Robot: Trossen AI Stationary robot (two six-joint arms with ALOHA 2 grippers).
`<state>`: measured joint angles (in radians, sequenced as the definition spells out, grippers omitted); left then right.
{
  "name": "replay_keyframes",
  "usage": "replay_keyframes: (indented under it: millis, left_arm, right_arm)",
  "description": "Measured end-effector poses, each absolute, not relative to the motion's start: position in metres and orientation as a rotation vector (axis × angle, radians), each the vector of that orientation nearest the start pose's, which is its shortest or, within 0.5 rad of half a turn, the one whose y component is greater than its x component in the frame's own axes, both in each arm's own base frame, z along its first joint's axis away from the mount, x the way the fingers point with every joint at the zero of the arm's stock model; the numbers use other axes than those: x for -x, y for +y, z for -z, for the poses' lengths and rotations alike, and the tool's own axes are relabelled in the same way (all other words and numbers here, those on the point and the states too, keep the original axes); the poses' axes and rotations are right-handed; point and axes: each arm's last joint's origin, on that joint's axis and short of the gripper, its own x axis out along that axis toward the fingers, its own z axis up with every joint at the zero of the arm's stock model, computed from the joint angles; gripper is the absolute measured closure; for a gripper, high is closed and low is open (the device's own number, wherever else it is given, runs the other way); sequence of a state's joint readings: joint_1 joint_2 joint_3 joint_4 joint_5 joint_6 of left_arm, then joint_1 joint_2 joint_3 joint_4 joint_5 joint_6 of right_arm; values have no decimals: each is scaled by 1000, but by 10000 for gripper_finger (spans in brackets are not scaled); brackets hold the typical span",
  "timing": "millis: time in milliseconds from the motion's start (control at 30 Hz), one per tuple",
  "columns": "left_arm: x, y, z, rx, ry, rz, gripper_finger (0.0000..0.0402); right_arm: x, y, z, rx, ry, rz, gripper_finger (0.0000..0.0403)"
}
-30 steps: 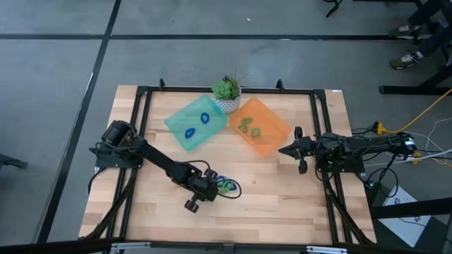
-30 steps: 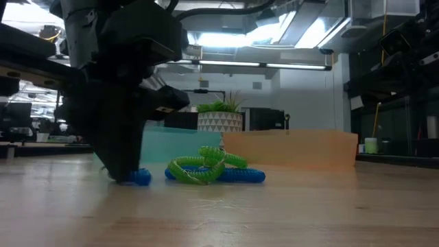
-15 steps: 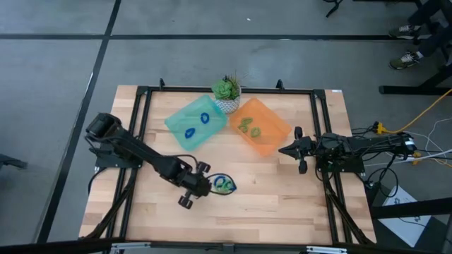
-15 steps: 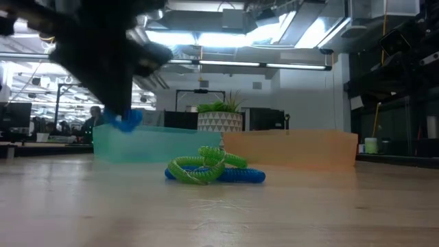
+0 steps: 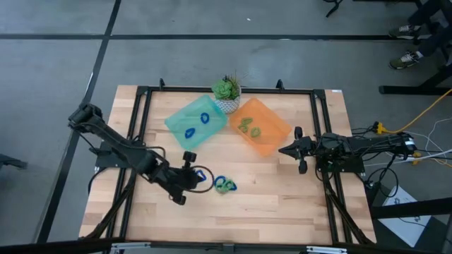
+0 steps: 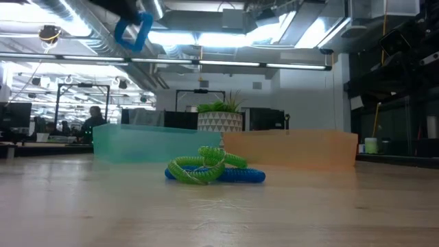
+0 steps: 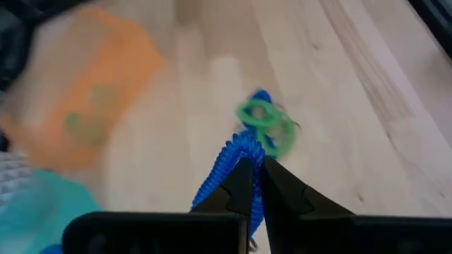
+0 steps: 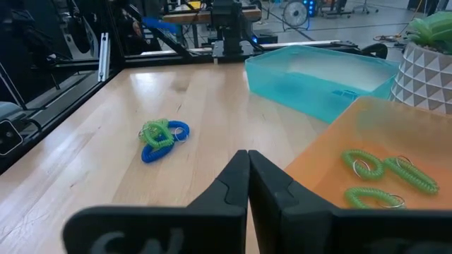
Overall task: Sort spring keychains
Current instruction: Put the blue spring keychain into the green bin
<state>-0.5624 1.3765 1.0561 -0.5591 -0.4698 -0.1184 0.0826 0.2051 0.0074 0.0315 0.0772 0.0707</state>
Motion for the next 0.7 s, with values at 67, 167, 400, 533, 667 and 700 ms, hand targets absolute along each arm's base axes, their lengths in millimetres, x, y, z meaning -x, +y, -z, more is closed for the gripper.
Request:
replay_keyframes:
  millis: [67,167,400,533,667,700]
  left_arm:
    - [-240,-137,-276,-327,734,15,389]
    - [-234,-134,-281,-340,725,-14,389]
    - [-227,-124,-279,-341,788,-114,389]
    - [-226,-119,-277,-296,816,-158,389]
    - [-225,-117,-277,-284,809,-212,389]
    - [-225,-116,-277,-288,807,-232,389]
  right_arm:
    - [-109,7,-152,-57,166,0,395]
    - [-109,7,-152,-57,166,0,395]
    - [-109,7,-152,-57,165,0,395]
    - [-109,7,-152,-57,166,0,395]
    - [-109,7,-152,-57,165,0,395]
    - [-109,7,-152,-57,166,0,395]
